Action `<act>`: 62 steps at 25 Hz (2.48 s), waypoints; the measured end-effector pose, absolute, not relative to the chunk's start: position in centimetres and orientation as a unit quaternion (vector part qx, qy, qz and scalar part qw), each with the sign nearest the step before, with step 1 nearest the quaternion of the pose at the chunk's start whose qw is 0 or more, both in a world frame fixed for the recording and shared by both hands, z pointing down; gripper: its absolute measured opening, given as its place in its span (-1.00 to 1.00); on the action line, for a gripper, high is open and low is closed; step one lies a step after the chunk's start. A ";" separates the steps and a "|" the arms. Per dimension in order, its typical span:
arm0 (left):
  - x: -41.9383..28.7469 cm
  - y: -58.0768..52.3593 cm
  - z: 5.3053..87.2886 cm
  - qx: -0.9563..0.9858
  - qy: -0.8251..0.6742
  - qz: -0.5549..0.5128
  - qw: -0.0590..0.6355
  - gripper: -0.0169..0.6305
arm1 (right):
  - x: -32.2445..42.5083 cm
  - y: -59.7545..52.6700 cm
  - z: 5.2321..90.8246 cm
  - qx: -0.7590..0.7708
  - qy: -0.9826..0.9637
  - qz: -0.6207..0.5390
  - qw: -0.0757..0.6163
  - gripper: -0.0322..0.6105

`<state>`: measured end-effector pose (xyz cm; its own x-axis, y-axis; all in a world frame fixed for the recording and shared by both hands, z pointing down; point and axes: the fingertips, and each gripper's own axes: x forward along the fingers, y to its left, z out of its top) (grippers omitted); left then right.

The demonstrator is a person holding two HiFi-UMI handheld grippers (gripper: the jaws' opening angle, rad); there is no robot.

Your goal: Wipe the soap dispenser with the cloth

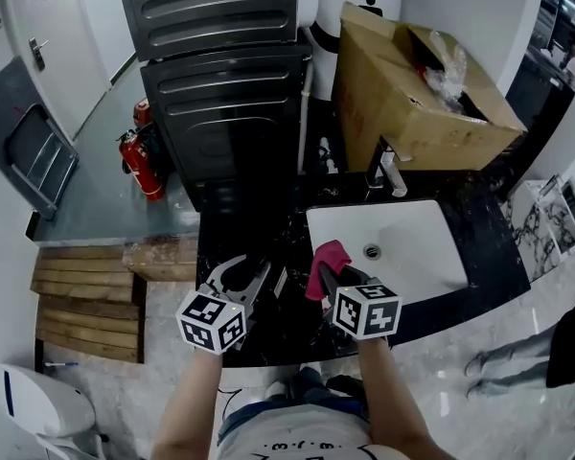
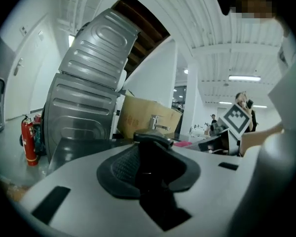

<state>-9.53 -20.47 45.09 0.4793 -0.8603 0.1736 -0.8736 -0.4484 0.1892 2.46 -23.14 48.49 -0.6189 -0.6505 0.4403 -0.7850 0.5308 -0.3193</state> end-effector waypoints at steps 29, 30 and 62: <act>-12.7 -17.4 45.3 0.891 -0.444 0.081 0.043 -0.64 | -0.3 -21.7 48.4 0.378 -0.881 0.242 0.149 -0.75; -12.2 -17.8 45.4 0.906 -0.413 0.080 0.042 -0.64 | 0.0 -21.8 48.5 0.380 -0.880 0.242 0.150 -0.75; -9.6 -21.2 45.1 0.805 -0.585 0.011 0.096 -0.65 | 0.5 -22.0 48.9 0.364 -0.886 0.238 0.158 -0.75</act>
